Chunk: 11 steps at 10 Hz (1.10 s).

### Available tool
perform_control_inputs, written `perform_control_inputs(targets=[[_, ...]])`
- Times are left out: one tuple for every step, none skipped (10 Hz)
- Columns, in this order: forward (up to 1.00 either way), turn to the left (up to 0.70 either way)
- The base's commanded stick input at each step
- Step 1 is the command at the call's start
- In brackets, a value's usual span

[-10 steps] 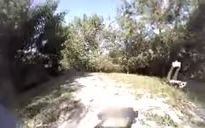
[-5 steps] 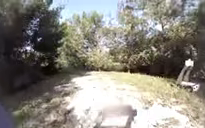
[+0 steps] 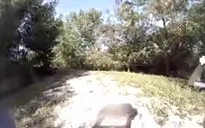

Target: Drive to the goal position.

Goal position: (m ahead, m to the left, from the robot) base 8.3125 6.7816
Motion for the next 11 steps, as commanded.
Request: perform_control_inputs(targets=[[0.70,0.00],[0.70,0.00],[0.70,0.19],[0.70,0.27],[0.70,0.27],[0.70,0.27],[0.70,0.27],[0.70,0.00],[0.70,0.00],[0.70,0.00],[0.70,0.00]])
